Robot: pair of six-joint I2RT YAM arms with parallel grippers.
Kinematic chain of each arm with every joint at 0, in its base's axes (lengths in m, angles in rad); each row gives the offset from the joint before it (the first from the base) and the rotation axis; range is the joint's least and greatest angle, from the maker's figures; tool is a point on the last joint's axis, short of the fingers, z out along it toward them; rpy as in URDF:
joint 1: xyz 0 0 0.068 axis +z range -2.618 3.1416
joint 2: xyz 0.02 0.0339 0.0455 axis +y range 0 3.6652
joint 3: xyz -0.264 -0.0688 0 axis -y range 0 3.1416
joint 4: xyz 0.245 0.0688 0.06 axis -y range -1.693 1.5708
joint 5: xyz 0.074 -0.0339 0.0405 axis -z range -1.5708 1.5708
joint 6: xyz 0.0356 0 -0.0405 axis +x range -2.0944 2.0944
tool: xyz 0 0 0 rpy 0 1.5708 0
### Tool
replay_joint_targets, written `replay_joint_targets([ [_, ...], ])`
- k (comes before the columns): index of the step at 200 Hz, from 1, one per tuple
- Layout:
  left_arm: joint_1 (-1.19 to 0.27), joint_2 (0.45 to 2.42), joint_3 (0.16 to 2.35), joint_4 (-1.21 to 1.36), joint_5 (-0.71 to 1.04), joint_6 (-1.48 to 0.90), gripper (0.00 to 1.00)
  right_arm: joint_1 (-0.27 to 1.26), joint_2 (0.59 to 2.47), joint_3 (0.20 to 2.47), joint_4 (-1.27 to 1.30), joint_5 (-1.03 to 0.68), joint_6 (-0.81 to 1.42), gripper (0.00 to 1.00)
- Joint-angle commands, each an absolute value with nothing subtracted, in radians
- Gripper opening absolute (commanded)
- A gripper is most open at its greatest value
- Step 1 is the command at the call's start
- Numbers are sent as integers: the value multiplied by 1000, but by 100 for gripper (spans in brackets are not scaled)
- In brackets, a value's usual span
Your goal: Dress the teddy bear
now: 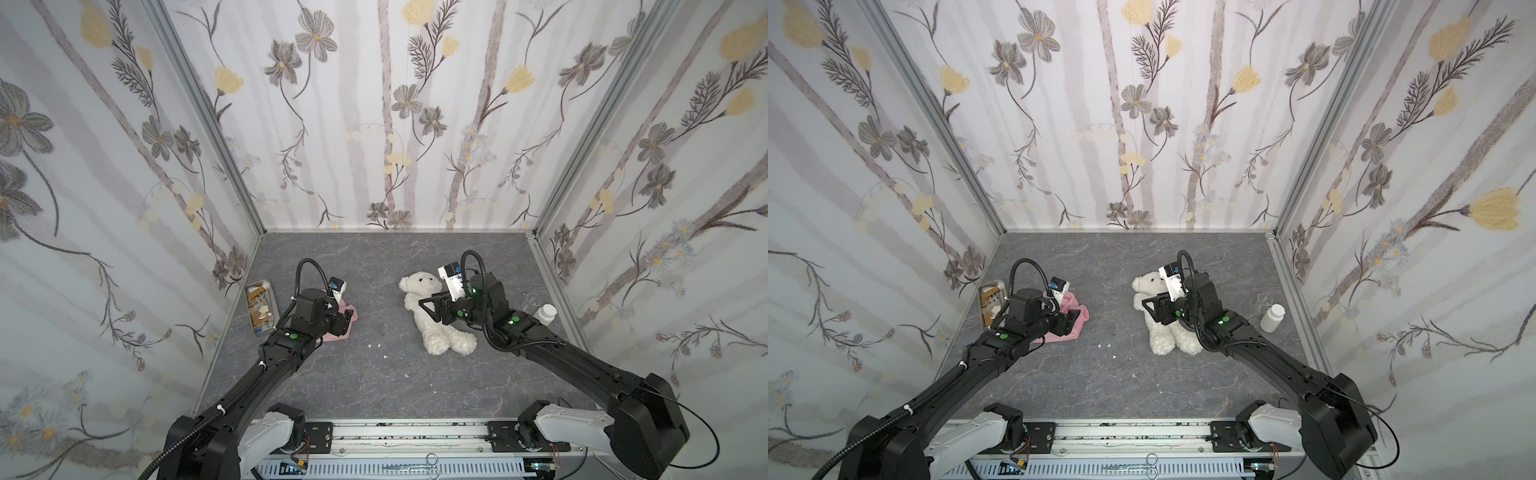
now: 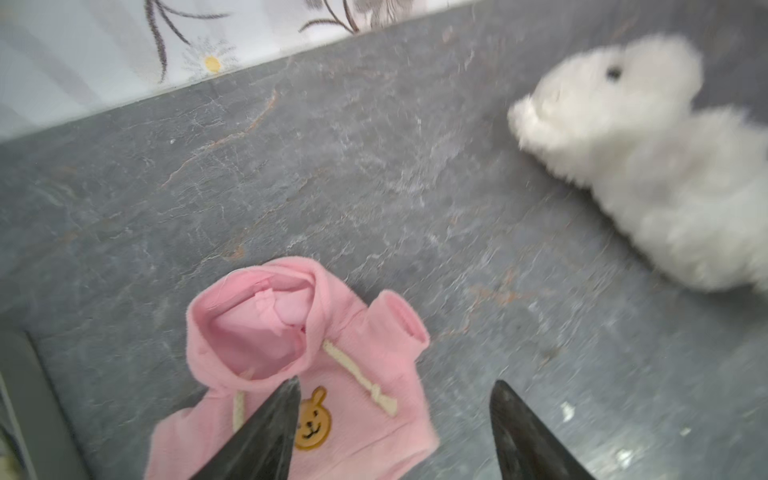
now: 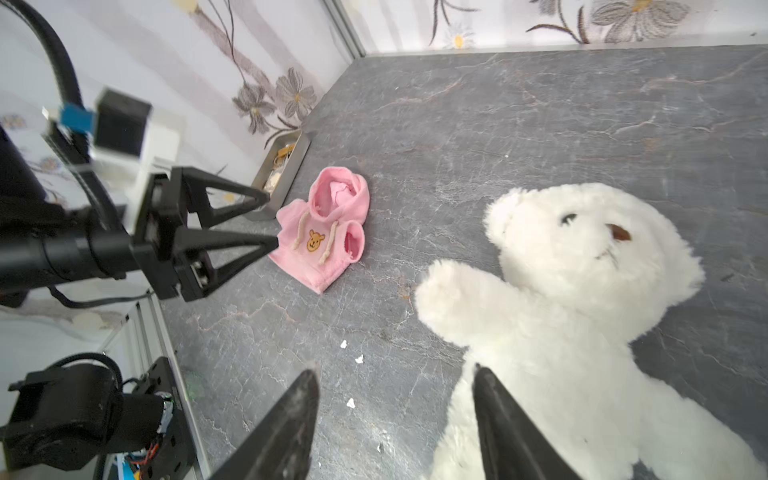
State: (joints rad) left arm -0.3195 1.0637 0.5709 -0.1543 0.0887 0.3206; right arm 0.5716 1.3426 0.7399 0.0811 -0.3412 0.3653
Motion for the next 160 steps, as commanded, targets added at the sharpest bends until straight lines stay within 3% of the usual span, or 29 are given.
replay_joint_targets([
  [1, -288, 1082, 545, -287, 84, 710, 71, 545, 1326, 695, 200, -419, 435, 60],
  [26, -252, 1129, 525, -280, 177, 815, 69, 534, 1331, 676, 220, -452, 436, 60],
  [52, -213, 1250, 580, -257, 166, 836, 55, 527, 1324, 661, 237, -463, 435, 59],
  [94, -211, 1427, 679, -232, 188, 812, 41, 517, 1312, 653, 238, -458, 435, 59],
  [121, -213, 1490, 691, -228, 193, 805, 39, 512, 1307, 652, 228, -441, 435, 59],
  [160, -217, 1528, 732, -228, 240, 721, 15, 509, 1309, 663, 208, -435, 434, 59],
])
